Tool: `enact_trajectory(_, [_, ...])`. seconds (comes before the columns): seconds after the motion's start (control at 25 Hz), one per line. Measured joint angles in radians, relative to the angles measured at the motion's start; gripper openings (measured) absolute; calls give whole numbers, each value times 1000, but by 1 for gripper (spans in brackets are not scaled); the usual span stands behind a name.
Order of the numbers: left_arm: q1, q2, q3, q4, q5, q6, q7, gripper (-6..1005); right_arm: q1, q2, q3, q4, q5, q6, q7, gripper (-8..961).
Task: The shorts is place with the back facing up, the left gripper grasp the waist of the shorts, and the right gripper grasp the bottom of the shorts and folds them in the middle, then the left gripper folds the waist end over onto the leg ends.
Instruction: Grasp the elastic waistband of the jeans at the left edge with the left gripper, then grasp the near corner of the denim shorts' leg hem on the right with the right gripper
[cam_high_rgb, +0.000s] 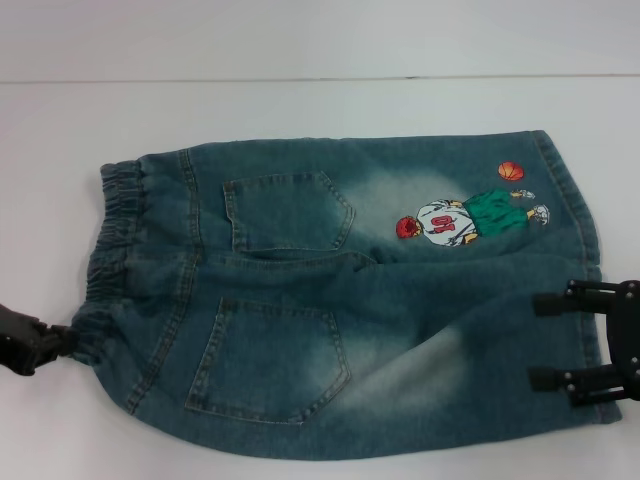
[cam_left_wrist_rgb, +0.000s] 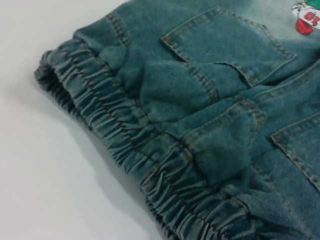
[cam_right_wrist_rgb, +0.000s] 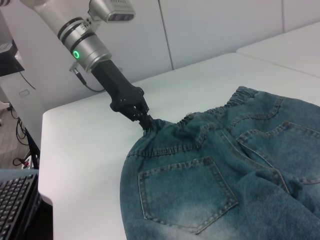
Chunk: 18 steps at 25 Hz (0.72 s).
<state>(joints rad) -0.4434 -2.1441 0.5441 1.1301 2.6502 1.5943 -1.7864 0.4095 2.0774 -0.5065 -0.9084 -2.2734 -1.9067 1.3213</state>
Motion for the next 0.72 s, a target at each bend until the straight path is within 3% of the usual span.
enact_trajectory(0.12, [-1, -1, 20, 1, 8, -6, -18, 57, 0, -4, 0, -1, -4, 0, 16, 941])
enact_trajectory(0.44, [-5, -5, 14, 23, -2, -41, -59, 56, 6, -6, -9, -163, -145, -17, 221, 940])
enact_trajectory(0.72, [-11, -13, 28, 15, -3, -61, -66, 56, 62, -30, -55, -225, -367, -77, 355, 940])
